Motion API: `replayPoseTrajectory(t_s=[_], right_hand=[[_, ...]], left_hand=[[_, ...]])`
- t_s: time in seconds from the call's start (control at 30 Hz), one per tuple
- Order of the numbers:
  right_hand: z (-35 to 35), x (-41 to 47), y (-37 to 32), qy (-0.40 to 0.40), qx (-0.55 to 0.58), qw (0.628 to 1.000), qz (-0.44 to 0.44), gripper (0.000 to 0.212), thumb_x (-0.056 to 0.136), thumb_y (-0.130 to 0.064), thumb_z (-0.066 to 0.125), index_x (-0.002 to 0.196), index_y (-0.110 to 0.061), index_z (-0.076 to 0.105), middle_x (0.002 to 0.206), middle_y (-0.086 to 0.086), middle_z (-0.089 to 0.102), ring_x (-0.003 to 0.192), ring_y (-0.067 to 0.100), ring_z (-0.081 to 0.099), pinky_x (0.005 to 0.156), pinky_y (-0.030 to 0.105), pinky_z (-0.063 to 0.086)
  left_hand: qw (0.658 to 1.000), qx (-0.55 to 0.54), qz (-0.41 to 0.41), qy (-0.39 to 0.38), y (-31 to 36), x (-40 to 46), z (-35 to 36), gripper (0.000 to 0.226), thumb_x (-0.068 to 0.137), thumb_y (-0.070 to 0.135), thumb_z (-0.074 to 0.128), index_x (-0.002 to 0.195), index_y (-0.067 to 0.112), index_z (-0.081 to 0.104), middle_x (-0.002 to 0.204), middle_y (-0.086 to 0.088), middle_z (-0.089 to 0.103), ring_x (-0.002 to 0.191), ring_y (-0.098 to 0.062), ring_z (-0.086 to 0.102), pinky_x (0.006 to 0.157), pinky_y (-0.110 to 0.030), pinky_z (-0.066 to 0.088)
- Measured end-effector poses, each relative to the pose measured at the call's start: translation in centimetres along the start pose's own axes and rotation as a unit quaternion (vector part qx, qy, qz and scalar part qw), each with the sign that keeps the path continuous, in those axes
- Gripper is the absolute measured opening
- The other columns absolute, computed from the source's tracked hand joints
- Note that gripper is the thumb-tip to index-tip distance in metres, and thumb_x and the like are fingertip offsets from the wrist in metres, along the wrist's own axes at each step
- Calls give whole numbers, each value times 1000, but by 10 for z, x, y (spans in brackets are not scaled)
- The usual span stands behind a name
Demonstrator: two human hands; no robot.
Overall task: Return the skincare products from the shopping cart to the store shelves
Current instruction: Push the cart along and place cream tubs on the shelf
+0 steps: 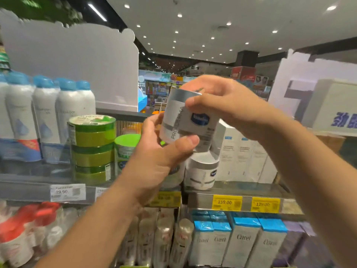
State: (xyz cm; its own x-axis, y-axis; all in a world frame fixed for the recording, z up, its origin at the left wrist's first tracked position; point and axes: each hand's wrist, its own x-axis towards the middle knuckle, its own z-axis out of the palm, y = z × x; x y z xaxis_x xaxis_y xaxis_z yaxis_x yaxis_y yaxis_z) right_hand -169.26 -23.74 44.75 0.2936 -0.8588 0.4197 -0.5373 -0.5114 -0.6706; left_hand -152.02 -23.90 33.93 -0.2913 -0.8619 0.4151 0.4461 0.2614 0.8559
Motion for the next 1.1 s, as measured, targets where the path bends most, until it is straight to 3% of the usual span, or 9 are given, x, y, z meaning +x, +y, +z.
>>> replayPoseTrajectory(t_s=[0.13, 0.2, 0.3, 0.37, 0.43, 0.5, 0.6, 0.73, 1.1], right_hand=[[-20, 29, -5, -16, -93, 996, -4, 57, 59, -54, 79, 112, -32, 72, 97, 9, 73, 91, 30, 72, 84, 55, 57], [-29, 43, -2, -35, -121, 992, -2, 58, 61, -50, 82, 115, -32, 70, 95, 4, 73, 86, 22, 72, 82, 46, 57], [-43, 62, 10, -57, -181, 982, 11, 47, 78, -33, 85, 121, -30, 66, 106, 9, 74, 92, 22, 72, 92, 51, 58], [-46, 73, 20, -60, -226, 972, 17, 47, 78, -37, 85, 120, -32, 66, 110, 10, 72, 96, 25, 71, 94, 51, 56], [-46, 82, 30, -70, -264, 962, 27, 52, 71, -44, 87, 116, -34, 65, 112, 9, 70, 98, 22, 68, 91, 46, 55], [-44, 89, 42, -91, -294, 950, 46, 57, 64, -52, 89, 113, -34, 64, 113, 3, 70, 102, 22, 67, 92, 42, 56], [-43, 98, 61, -131, -300, 942, 76, 65, 58, -55, 90, 112, -32, 62, 112, -4, 68, 104, 20, 67, 90, 40, 57], [-43, 108, 85, -153, -302, 938, 76, 52, 77, -34, 89, 117, -23, 59, 115, 5, 68, 107, 29, 66, 93, 47, 57], [-47, 114, 114, -168, -297, 936, 84, 50, 77, -35, 89, 116, -26, 59, 115, 5, 69, 106, 27, 67, 96, 49, 56]], left_hand=[[961, 275, -19, -24, 41, 36, -11, 82, 62, 30, 93, 133, 25, 52, 110, 9, 76, 99, -5, 73, 87, -30, 60], [950, 308, -18, -44, 48, 59, -11, 71, 67, 17, 93, 127, 22, 55, 105, 7, 77, 94, -6, 74, 84, -29, 62], [935, 349, -19, -59, 45, 93, -11, 56, 65, 14, 95, 110, 22, 63, 98, 4, 79, 97, -14, 75, 94, -43, 60], [924, 372, -31, -80, 40, 111, -10, 35, 71, 12, 92, 97, 18, 70, 98, 0, 80, 101, -22, 75, 97, -47, 58], [910, 396, -62, -107, 35, 129, -10, 23, 75, 13, 89, 92, 14, 73, 91, 1, 78, 89, -24, 74, 86, -39, 60], [895, 415, -103, -125, 31, 144, -14, 25, 76, 16, 89, 95, 15, 72, 87, 1, 71, 80, -19, 65, 75, -31, 53], [868, 464, -129, -124, 22, 164, -20, 49, 74, 24, 91, 116, 17, 66, 104, -1, 75, 97, -15, 72, 85, -32, 59], [854, 487, -132, -127, 13, 182, -21, 47, 74, 26, 91, 115, 17, 69, 105, -4, 76, 101, -18, 73, 90, -36, 60], [823, 536, -133, -133, -6, 193, -14, 34, 85, 35, 83, 114, 21, 72, 106, 0, 73, 96, -13, 71, 81, -32, 63]])
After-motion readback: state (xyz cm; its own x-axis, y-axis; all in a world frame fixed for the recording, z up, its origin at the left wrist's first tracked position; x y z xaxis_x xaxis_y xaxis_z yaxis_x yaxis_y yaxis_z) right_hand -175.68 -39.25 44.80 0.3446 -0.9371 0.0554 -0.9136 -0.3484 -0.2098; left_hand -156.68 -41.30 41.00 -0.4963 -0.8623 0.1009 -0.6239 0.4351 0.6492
